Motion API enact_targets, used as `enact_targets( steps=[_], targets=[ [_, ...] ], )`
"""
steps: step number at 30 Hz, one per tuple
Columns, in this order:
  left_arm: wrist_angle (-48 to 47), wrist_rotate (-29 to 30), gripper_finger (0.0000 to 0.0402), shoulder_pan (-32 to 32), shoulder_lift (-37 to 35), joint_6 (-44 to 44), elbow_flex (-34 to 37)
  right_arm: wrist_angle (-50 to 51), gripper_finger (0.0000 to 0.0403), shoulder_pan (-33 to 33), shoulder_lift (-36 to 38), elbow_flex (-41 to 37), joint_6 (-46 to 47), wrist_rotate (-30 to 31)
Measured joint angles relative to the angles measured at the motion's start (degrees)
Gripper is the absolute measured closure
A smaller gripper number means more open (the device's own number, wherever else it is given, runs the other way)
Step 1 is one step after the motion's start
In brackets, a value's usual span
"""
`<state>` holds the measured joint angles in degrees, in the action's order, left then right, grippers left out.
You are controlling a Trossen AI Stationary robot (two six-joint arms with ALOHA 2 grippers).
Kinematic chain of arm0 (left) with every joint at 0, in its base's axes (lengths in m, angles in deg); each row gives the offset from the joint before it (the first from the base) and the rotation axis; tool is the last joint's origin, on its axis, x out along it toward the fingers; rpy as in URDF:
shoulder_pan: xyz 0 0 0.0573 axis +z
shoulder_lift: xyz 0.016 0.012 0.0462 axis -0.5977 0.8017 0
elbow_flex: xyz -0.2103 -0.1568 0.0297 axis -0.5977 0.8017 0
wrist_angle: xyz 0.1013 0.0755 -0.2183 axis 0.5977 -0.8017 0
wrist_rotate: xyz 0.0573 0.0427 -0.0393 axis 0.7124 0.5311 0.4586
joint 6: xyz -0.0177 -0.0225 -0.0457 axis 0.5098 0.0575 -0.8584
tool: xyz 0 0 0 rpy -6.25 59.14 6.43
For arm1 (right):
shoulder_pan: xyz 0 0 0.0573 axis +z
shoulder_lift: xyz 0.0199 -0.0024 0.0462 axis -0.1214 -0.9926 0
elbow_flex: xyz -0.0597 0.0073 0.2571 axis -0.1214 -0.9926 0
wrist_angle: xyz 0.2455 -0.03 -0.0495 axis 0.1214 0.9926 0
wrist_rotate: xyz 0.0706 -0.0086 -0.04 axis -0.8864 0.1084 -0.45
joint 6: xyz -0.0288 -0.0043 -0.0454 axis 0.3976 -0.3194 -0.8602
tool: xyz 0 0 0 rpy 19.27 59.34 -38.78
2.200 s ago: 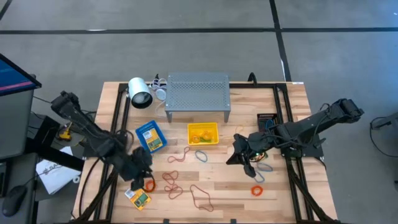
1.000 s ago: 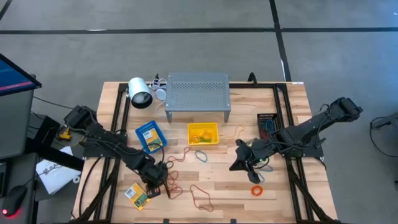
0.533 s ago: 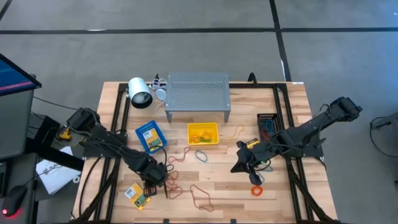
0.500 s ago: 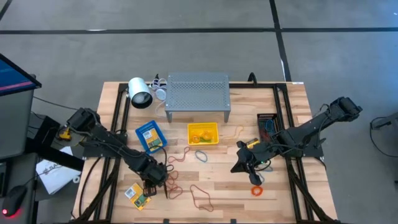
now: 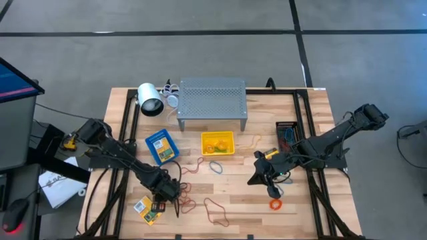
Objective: Pick & Place Office Desk Supplies
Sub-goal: Put the orange spring keychain into the yellow bin
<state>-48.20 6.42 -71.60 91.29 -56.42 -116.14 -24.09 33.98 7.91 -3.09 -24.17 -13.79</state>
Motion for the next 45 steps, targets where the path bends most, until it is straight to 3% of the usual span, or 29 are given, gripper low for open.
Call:
enact_targets(
  steps=[8, 15, 19, 25, 31, 35, 39, 45],
  targets=[
    [0.4, 2.5, 0.0386, 0.0, -1.4, 0.2, 0.3, 0.0, 0.0402, 0.0, 0.0, 0.0, 0.3, 0.0],
    [0.6, 1.9, 0.0396, 0.0, -2.9, -0.1, 0.3, 0.0, 0.0402, 0.0, 0.0, 0.0, 0.4, 0.1],
    [3.0, 5.3, 0.0397, 0.0, -7.7, -0.4, 0.2, 0.0, 0.0402, 0.0, 0.0, 0.0, 0.4, 0.1],
    [4.1, 14.1, 0.04, 1.0, -15.7, -2.0, 0.2, 0.2, 0.0402, 0.0, 0.0, 0.0, 0.4, 0.2],
    [6.9, 29.7, 0.0399, 3.6, -24.9, -4.6, 0.2, 0.3, 0.0402, 0.0, 0.0, 0.0, 0.4, 0.2],
    [12.0, 37.2, 0.0399, 6.6, -30.9, -0.6, 0.2, 0.1, 0.0402, 0.0, 0.0, 0.0, 0.4, 0.2],
    [19.9, 35.8, 0.04, 13.0, -35.2, 5.8, 2.6, -0.2, 0.0402, -0.2, 0.4, 0.0, 1.0, 0.2],
    [29.7, 20.6, 0.0399, 25.4, -35.0, 10.5, 7.6, 0.2, 0.0402, -0.6, 3.7, 0.0, 1.8, 0.3]
  ],
)
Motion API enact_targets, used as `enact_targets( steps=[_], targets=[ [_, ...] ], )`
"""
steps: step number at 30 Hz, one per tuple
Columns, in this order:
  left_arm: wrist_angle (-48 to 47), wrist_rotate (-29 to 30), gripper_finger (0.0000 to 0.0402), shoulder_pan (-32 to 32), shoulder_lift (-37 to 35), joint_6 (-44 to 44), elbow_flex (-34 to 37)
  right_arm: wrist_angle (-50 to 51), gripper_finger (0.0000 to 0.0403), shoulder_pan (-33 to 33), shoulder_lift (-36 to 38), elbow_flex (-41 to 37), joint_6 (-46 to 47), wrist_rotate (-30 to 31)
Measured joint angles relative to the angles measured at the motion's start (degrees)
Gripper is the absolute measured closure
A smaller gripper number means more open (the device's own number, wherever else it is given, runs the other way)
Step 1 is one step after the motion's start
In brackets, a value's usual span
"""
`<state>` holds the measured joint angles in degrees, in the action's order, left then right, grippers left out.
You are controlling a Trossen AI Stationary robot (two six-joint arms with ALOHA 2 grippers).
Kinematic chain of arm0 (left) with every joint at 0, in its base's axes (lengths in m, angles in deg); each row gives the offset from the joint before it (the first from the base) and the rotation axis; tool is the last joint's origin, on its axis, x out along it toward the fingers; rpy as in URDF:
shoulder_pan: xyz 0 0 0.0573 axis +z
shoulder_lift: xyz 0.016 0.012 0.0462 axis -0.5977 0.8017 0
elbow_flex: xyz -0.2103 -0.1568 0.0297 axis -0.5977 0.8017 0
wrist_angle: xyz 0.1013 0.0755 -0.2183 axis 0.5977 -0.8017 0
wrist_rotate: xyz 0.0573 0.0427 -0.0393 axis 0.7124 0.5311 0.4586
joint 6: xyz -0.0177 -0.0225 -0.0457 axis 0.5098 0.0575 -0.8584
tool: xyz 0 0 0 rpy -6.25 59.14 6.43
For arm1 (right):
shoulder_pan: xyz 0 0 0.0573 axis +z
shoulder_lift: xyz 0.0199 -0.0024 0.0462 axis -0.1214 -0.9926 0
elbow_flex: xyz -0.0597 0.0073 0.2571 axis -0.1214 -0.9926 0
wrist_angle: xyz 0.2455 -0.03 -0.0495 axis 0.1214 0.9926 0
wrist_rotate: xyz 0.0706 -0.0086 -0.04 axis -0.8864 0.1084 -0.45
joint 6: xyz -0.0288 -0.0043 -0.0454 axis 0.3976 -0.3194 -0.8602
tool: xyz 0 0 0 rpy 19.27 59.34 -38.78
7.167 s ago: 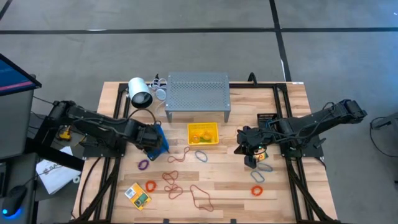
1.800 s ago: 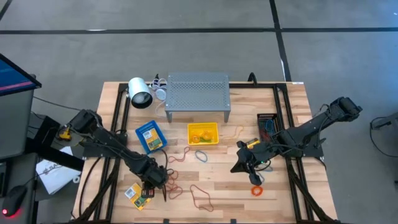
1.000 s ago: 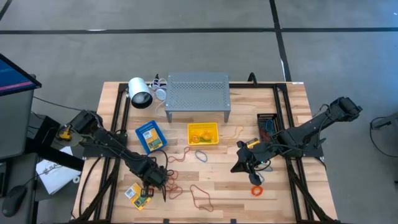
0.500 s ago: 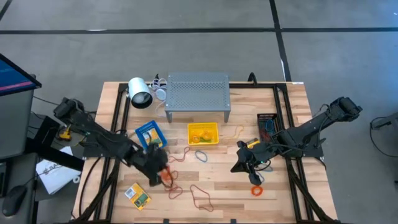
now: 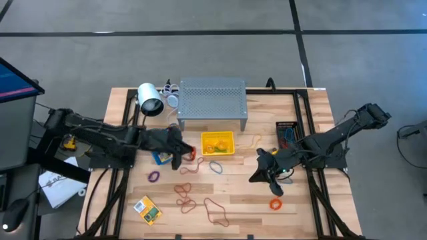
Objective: Pick & Place Office Desk Supplies
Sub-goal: Put the orange spring keychain into the yellow bin
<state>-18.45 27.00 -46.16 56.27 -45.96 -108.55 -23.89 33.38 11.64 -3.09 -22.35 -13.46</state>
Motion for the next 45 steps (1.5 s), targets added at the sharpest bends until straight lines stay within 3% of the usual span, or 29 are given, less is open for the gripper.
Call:
enact_targets(
  steps=[10, 18, 30, 37, 45],
  targets=[
    [16.0, -18.1, 0.0399, 13.3, 12.5, 4.8, 1.9, 0.9, 0.0402, -0.3, 3.5, 0.0, 0.1, 0.9],
    [19.1, -23.0, 0.0399, 20.2, 20.3, 5.6, 0.0, 2.3, 0.0402, -0.3, 2.9, 0.0, 0.3, 0.9],
    [10.8, -22.4, 0.04, 19.8, 25.1, 10.3, -7.9, 3.8, 0.0402, -0.3, 2.9, 0.0, 0.3, 0.9],
    [1.4, -13.7, 0.04, 16.2, 25.9, 16.4, -11.7, 3.7, 0.0402, -0.3, 2.9, 0.0, 0.1, 0.9],
    [-1.1, -10.4, 0.04, 13.5, 28.2, 19.6, -14.2, 3.7, 0.0402, -0.3, 2.9, 0.0, -0.1, 0.9]
  ],
)
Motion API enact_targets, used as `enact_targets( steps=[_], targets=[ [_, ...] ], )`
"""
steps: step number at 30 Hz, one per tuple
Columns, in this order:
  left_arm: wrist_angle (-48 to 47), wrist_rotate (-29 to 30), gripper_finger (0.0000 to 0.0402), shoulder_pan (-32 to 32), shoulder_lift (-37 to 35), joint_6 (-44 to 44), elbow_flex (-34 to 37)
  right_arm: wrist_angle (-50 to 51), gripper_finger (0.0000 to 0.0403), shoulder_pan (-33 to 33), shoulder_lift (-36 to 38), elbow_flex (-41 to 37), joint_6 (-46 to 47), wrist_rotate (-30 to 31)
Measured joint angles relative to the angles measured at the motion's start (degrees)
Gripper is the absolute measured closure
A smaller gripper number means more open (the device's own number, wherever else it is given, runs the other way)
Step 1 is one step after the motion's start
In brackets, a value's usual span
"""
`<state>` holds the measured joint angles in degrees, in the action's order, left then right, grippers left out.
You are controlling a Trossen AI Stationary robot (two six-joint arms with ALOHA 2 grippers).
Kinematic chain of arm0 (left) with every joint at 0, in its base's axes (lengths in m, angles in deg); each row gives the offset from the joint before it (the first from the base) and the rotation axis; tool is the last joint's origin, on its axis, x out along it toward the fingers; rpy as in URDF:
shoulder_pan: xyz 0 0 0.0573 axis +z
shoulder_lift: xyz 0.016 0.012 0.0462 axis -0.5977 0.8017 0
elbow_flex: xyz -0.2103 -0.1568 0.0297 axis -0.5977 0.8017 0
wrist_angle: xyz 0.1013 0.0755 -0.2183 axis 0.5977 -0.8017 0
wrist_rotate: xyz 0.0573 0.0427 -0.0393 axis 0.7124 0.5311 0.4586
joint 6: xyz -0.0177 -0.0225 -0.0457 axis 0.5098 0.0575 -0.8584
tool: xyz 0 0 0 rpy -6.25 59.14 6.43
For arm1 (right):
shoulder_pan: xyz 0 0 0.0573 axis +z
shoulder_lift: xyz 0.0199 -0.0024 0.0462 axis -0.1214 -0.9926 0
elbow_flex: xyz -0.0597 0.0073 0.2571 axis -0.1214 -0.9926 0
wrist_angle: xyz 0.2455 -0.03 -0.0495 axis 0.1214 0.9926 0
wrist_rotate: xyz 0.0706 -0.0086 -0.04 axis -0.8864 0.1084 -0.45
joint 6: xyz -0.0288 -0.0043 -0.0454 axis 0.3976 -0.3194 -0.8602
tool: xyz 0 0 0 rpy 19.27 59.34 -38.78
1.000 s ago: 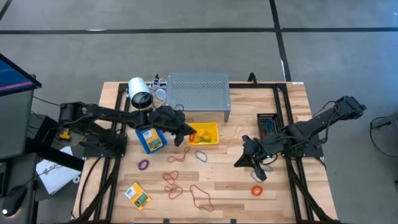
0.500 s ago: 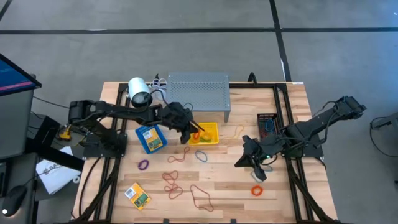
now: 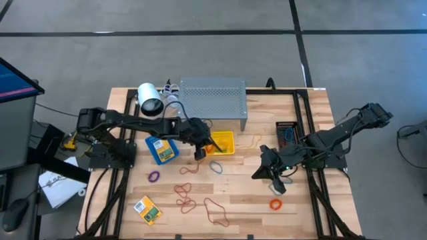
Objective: Pick & Place Office Desk Supplies
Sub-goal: Put the orange spring keychain into the yellow bin
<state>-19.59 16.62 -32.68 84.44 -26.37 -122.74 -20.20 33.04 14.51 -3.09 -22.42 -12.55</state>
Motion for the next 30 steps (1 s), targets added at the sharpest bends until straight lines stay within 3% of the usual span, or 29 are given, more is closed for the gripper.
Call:
enact_targets(
  steps=[13, 30],
  targets=[
    [-3.4, 3.1, 0.0399, -1.4, 10.2, 4.6, -6.1, 0.1, 0.0402, 0.1, 0.0, 0.0, 0.2, 0.0],
    [-4.2, 3.4, 0.0398, -1.4, 11.5, 6.1, -7.6, 0.9, 0.0402, 0.2, 0.0, 0.0, 0.1, 0.0]
  ],
)
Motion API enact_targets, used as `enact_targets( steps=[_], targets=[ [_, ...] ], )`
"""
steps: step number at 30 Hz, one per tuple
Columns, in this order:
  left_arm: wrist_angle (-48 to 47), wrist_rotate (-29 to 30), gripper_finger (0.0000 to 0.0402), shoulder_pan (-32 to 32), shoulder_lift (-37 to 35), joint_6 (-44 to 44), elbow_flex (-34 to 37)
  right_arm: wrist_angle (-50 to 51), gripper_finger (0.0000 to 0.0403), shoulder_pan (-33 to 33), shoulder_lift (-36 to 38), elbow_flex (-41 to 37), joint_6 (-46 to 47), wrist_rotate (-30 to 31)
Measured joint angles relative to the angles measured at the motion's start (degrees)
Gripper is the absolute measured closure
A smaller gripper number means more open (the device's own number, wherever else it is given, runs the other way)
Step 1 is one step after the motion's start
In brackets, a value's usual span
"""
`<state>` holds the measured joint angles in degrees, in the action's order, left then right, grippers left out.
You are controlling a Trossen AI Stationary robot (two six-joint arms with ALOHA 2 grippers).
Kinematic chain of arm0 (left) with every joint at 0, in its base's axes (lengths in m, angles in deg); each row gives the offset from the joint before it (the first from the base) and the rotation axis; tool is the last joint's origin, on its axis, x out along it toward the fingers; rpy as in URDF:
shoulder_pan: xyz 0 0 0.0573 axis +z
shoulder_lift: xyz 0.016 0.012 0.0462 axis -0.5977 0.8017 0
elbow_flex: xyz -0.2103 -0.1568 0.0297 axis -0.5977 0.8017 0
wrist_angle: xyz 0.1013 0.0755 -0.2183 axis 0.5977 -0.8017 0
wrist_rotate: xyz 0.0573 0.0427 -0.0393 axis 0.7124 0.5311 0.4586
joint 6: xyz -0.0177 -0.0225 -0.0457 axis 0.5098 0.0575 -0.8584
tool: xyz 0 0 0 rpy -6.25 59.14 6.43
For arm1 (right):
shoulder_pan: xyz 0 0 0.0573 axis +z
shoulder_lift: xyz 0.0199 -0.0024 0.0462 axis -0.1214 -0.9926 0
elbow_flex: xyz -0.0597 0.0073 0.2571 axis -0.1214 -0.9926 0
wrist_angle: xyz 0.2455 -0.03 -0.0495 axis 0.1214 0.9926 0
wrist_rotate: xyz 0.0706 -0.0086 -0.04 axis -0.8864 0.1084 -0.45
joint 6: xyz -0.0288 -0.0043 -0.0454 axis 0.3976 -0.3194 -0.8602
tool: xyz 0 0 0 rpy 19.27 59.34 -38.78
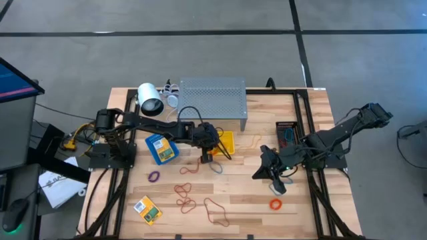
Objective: Pick & Place Office Desk Supplies
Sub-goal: Put the orange spring keychain into the yellow bin, then put the blue rubber band into the black bin
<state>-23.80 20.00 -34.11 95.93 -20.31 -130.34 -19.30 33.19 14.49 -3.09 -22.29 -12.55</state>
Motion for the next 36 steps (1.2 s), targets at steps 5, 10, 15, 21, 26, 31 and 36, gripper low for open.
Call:
enact_targets(
  steps=[5, 10, 15, 21, 26, 31, 36],
  targets=[
    [-0.2, 0.0, 0.0396, 0.0, 0.0, 0.0, 0.0, 0.2, 0.0402, 0.0, 0.0, 0.0, 0.0, 0.0],
    [-0.2, 0.0, 0.0371, 0.0, 0.0, -0.3, 0.0, 0.2, 0.0402, 0.0, 0.0, 0.0, 0.3, 0.0],
    [-0.2, 0.4, 0.0337, 0.2, 0.0, -0.9, 0.0, 0.4, 0.0402, 0.0, 0.0, 0.0, 0.5, 0.0],
    [-0.3, 5.3, 0.0327, 0.2, 0.0, -2.0, 0.0, 0.4, 0.0402, 0.1, 0.0, 0.0, 0.5, 0.0],
    [-0.3, 6.8, 0.0336, 0.2, 0.0, -2.3, 0.0, 0.4, 0.0402, 0.1, 0.0, 0.0, 0.5, 0.0],
    [-0.4, 4.1, 0.0343, 0.2, -1.0, -2.4, 0.1, 0.4, 0.0402, 0.1, 0.0, 0.0, 0.5, 0.0],
    [-1.6, -2.9, 0.0343, 0.0, -6.8, -3.8, 0.2, 0.6, 0.0402, 0.1, 0.0, 0.0, 0.5, 0.0]
  ],
)
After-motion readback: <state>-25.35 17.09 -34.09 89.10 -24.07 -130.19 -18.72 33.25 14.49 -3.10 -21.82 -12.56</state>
